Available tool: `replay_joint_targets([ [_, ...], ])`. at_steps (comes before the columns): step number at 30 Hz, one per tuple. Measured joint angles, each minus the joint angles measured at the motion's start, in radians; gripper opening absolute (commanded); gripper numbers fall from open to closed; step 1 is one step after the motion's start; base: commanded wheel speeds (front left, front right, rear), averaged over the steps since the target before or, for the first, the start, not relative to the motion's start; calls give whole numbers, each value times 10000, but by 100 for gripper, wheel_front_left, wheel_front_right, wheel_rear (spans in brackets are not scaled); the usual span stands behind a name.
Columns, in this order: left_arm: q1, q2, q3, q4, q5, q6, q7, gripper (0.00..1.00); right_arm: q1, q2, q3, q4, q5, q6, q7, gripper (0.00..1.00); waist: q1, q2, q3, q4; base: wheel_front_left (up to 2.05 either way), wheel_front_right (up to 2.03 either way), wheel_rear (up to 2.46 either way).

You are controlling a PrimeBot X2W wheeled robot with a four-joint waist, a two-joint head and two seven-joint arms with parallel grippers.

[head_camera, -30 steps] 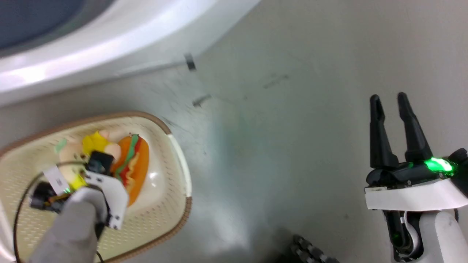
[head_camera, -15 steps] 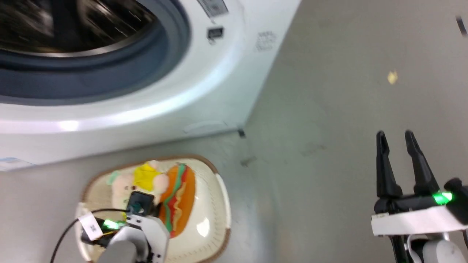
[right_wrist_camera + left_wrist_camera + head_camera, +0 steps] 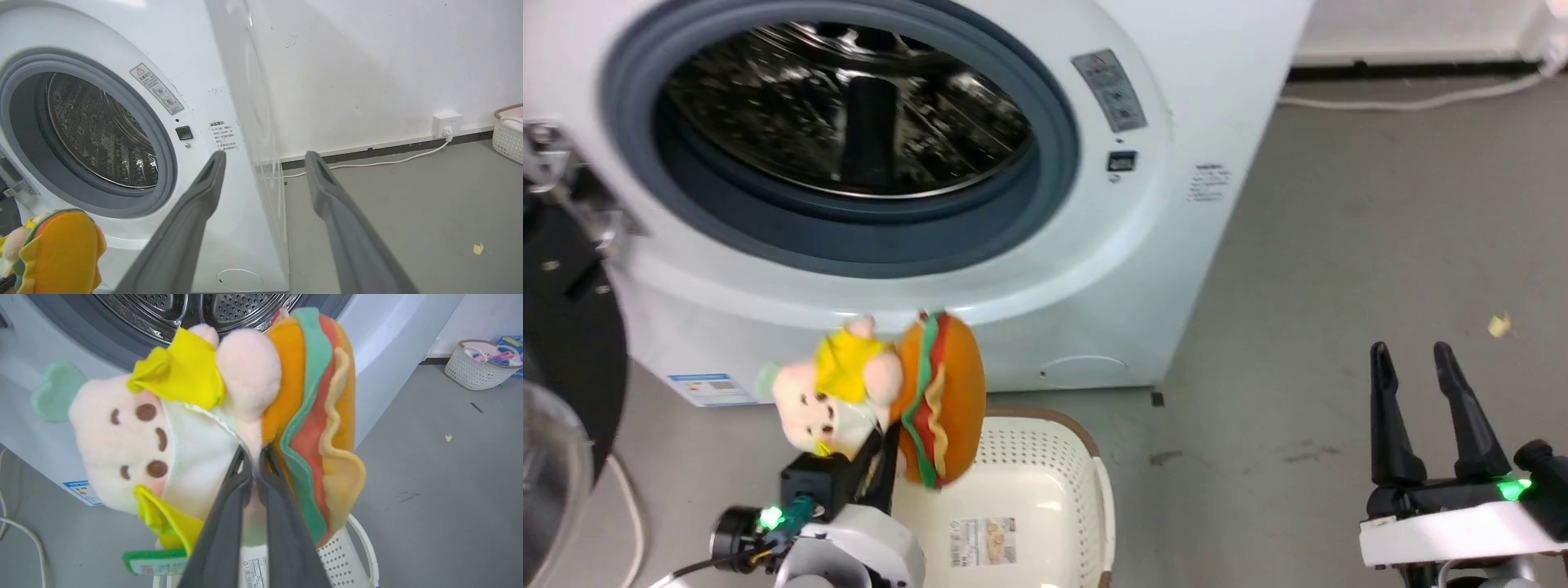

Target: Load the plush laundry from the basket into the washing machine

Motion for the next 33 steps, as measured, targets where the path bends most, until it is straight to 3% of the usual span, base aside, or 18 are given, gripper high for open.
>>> replay_joint_targets([
  [8, 536, -322, 855, -2673, 832, -178, 0, 0, 17, 2, 90, -92, 23, 0, 0, 100, 2, 0, 41, 298, 0, 0, 0],
  [16, -654, -357, 2222, -4445, 1342, -663, -2, 0, -479, 2, 261, -280, 144, 0, 0, 100, 4, 0, 1297, 21, 0, 0, 0],
  [22, -2537, -6, 2846, -4042, 1329, -972, -2, 0, -1007, 4, 489, -395, 324, 0, 0, 100, 5, 0, 2492, -418, 0, 0, 0],
  [33, -6596, 1933, 2780, -1626, 1613, -1363, 1375, 0, -1603, 4, 999, -571, 1287, 0, 0, 100, 5, 0, 4317, -1788, 0, 0, 0],
])
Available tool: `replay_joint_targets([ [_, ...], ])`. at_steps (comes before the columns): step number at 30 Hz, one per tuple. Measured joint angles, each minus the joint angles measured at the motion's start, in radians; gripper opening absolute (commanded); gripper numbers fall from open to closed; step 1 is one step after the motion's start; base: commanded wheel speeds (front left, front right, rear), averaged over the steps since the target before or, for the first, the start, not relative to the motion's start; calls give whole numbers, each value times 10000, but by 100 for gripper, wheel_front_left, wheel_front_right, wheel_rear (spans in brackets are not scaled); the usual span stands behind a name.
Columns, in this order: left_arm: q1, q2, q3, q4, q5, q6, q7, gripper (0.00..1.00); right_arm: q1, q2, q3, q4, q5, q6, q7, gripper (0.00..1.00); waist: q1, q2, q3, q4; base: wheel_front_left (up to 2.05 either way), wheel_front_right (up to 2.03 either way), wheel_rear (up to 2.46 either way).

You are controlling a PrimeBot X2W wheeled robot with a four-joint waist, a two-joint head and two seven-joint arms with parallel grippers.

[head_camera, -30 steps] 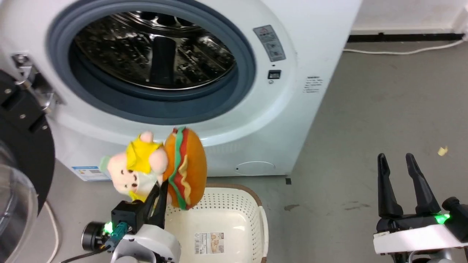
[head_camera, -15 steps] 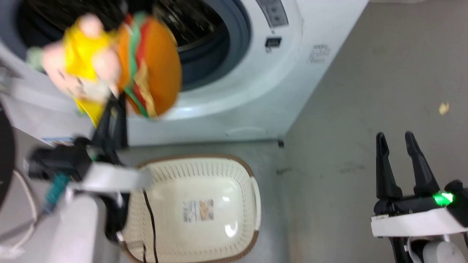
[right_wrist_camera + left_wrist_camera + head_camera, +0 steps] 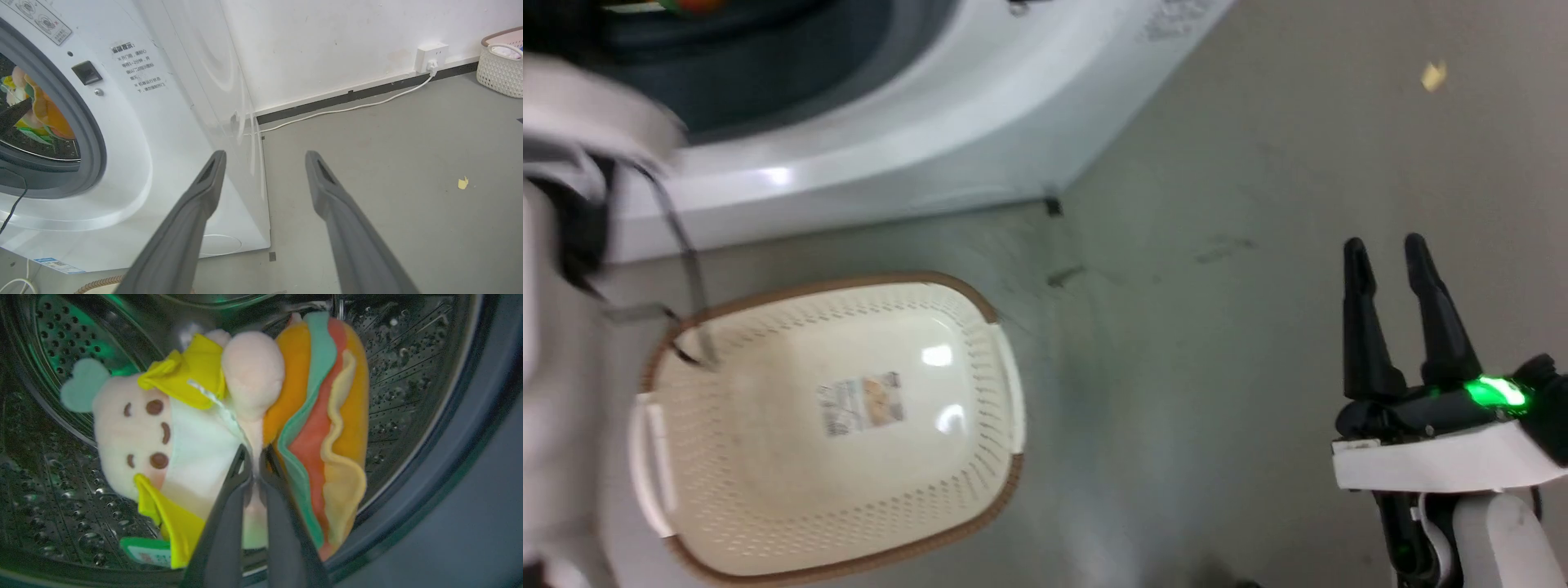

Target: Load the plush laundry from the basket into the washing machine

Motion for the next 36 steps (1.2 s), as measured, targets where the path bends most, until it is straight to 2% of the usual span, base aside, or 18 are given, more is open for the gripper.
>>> replay_joint_targets([
  [5, -1721, 961, -309, 1273, 288, -84, 890, 0, -141, 0, 157, -25, 288, 0, 0, 100, 0, 0, 650, -559, 0, 0, 0],
  [8, -2612, 1267, -646, 2117, 414, -117, 1463, 0, -215, -2, 153, -25, 412, 0, 0, 100, 0, 0, 977, -810, 0, 0, 0],
  [16, -3802, 1708, -1030, 4146, 719, -146, 2236, 0, -234, 0, 236, 25, 520, 0, 0, 100, 0, 0, 1388, -1071, 0, 0, 0],
  [22, -3858, 1630, -1338, 4826, 656, -169, 1916, 0, -241, 0, 113, 58, 539, 0, 0, 100, -1, 0, 1259, -904, 0, 0, 0],
  [23, -3856, 1582, -1371, 4934, 637, -169, 1795, 100, -244, 0, 100, 59, 504, 0, 0, 100, -1, 0, 1203, -859, 0, 0, 0],
  [28, -3735, 1225, -1421, 5428, 407, -157, 928, 100, -252, 0, -90, 67, 211, 0, 0, 100, -1, 0, 732, -614, 0, 0, 0],
  [36, -2127, 94, -1473, 6086, -169, -138, -821, 100, -147, 0, -541, 153, -316, 0, 0, 100, -3, 0, -678, 17, 0, 0, 0],
])
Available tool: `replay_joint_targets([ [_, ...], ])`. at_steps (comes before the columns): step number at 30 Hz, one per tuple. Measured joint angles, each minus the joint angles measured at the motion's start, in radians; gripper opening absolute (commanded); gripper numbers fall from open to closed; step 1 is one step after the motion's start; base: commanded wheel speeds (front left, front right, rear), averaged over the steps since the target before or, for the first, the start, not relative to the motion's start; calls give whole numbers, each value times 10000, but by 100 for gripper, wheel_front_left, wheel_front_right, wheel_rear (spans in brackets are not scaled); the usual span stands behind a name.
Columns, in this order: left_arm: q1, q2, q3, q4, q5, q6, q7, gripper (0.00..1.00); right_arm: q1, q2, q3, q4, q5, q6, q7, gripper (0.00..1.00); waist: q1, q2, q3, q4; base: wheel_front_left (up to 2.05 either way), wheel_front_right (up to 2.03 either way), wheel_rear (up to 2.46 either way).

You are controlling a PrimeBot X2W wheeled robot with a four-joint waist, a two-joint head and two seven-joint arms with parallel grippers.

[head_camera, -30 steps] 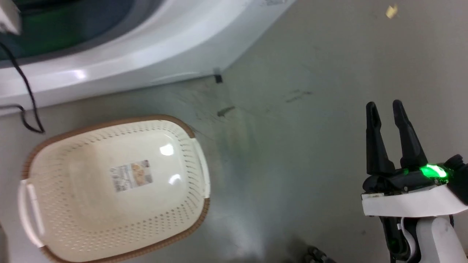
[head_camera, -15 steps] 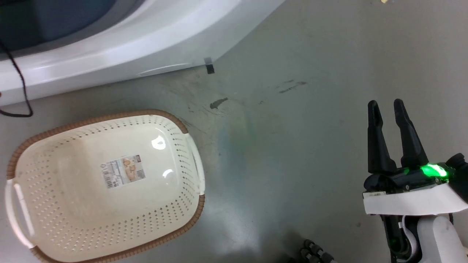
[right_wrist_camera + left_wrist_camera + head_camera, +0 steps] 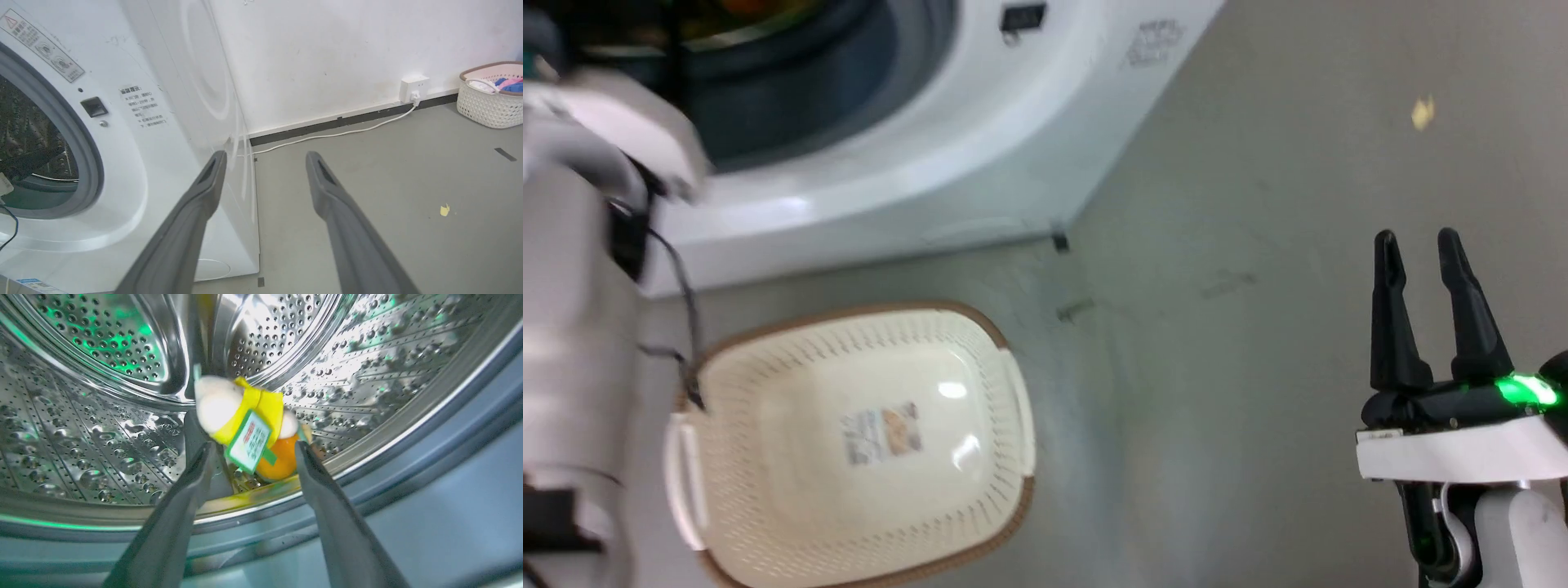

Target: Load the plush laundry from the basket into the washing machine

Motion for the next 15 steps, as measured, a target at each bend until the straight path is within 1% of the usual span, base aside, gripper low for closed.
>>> replay_joint_targets([
  [3, 771, -479, 98, -205, -322, 0, -405, 100, 181, 0, -88, 17, -215, 0, 0, 100, -1, 0, -663, 305, 0, 0, 0],
  [6, 1708, -951, 163, -941, -533, 8, -535, 100, 412, -2, -188, 31, -458, 0, 0, 100, -2, 0, -1331, 656, 0, 0, 0],
  [11, 3836, -1576, 414, -3593, -650, 245, -558, 100, 875, 0, -232, 27, -832, 0, 0, 100, -3, 0, -2390, 1296, 0, 0, 0],
  [15, 5984, -2150, 744, -5620, -650, 723, -556, 100, 1220, 0, -232, 27, -988, 0, 0, 100, -3, 0, -3155, 1780, 0, 0, 0],
])
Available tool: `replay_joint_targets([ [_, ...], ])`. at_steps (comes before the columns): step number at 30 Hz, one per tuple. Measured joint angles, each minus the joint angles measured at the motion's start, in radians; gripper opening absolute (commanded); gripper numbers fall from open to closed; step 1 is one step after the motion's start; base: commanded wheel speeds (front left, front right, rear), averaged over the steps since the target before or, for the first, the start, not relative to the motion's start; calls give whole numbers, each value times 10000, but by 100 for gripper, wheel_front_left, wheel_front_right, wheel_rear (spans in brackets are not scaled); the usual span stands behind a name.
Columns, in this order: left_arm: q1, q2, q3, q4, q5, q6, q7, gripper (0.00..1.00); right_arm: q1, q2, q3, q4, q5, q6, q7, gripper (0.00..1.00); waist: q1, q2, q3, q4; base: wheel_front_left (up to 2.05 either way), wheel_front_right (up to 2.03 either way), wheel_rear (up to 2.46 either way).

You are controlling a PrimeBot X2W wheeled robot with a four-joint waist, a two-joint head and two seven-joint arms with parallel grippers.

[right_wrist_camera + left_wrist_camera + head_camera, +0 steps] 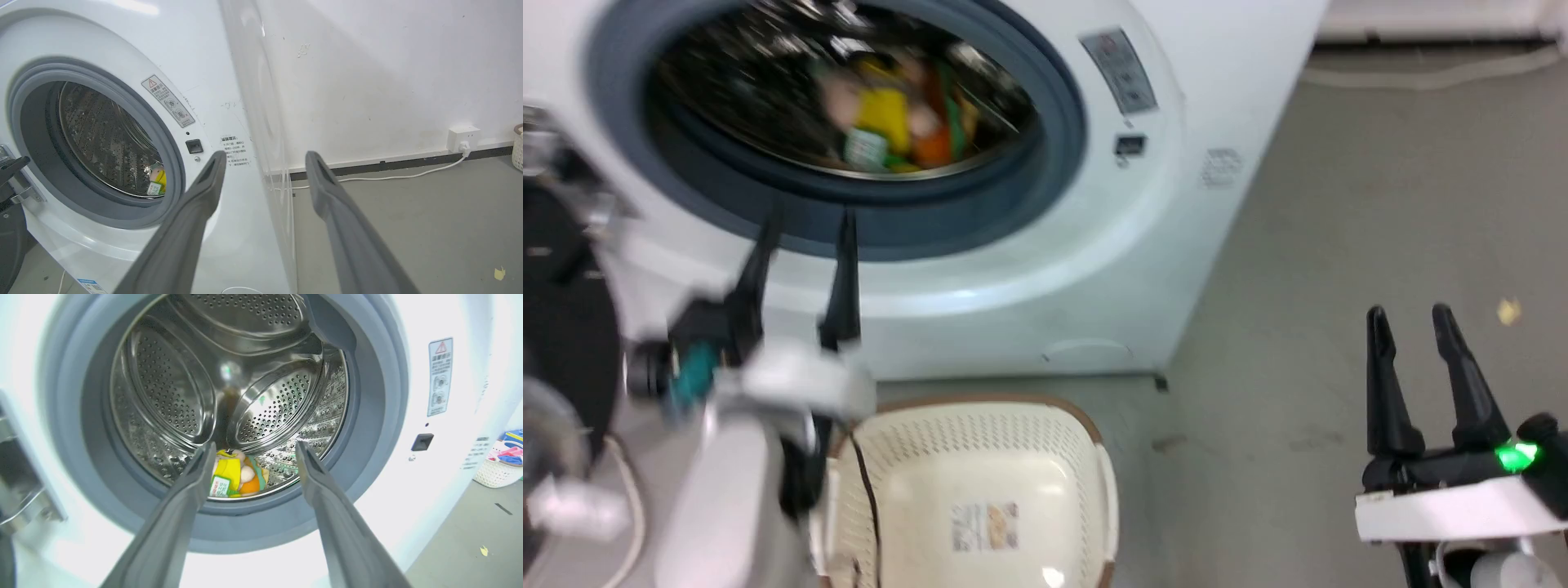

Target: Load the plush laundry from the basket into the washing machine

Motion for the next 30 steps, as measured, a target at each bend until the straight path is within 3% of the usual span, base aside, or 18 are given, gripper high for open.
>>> replay_joint_targets([
  [4, 2004, -353, 65, -1714, 420, 351, -10, 100, 302, -4, 125, -8, -205, 0, 0, 100, 0, 0, -587, 450, 0, 0, 0],
  [10, 4048, -851, -341, -2483, 805, 495, -10, 100, 709, -2, 174, 4, -249, 0, 0, 100, 2, 0, -1163, 963, 0, 0, 0],
  [28, 4455, -1177, -159, -2991, 1145, 568, -12, 100, 1117, 0, 278, 134, -299, 0, 0, 100, 5, 0, -1384, 1430, 0, 0, 0],
  [29, 4454, -1183, -146, -2972, 1126, 548, -12, 0, 1117, 0, 274, 136, -299, 0, 0, 0, 5, 0, -1374, 1438, 0, 0, 0],
  [30, 4453, -1191, -140, -2938, 1116, 510, -6, 0, 1116, 0, 276, 136, -299, 0, 2, 0, 4, 0, -1365, 1449, 0, 0, 0],
])
